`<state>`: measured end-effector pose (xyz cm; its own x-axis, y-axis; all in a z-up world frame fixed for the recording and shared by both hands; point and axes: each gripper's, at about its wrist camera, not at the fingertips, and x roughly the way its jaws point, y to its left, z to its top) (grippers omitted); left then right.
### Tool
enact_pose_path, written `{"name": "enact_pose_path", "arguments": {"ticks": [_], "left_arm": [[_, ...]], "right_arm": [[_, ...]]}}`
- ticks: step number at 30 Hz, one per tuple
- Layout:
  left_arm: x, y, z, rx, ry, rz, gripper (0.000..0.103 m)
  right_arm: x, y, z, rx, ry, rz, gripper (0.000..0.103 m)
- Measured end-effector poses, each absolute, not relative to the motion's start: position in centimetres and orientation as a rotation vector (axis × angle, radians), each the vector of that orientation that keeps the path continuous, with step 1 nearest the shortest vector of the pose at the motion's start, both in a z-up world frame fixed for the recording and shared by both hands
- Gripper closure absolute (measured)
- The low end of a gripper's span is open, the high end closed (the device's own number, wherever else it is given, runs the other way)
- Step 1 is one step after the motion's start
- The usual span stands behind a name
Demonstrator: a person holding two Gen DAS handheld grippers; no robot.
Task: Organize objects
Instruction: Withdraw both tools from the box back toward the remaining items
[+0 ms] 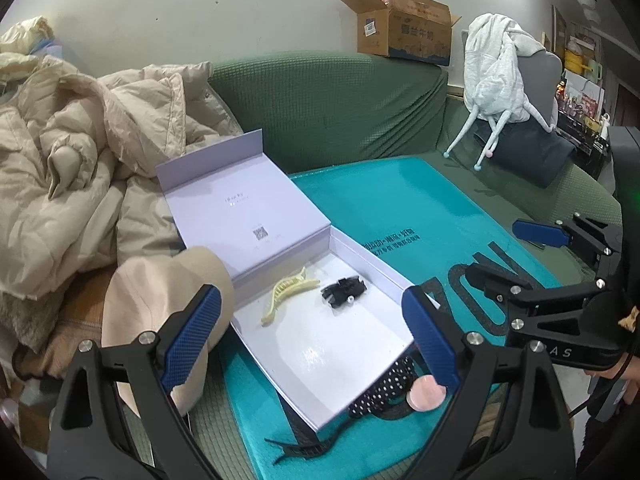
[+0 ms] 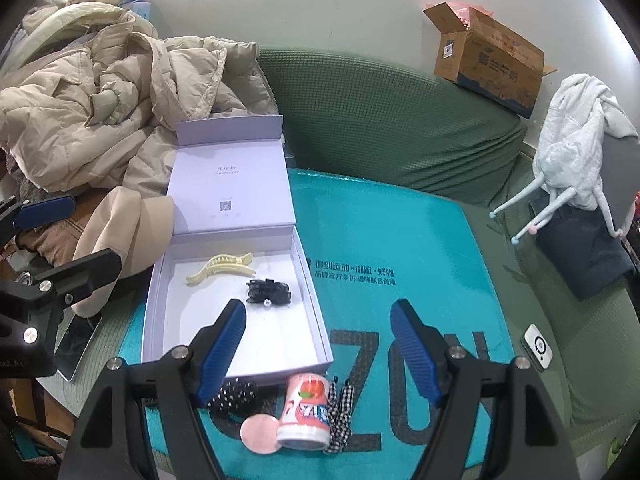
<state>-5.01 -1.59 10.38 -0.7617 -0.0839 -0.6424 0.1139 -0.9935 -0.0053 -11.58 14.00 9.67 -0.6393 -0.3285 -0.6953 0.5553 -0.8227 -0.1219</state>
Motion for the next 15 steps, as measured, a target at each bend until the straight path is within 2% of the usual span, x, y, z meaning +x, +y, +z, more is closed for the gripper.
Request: {"name": "enact_pose_path", "arguments": {"ticks": [15], "left_arm": [[-1.9, -0.2, 7.2, 1.132, 0.043, -2.81, 0.011]], "right_arm": [[-8.9, 15.2, 5.6, 1.019, 0.411, -2.376, 0.027]]}}
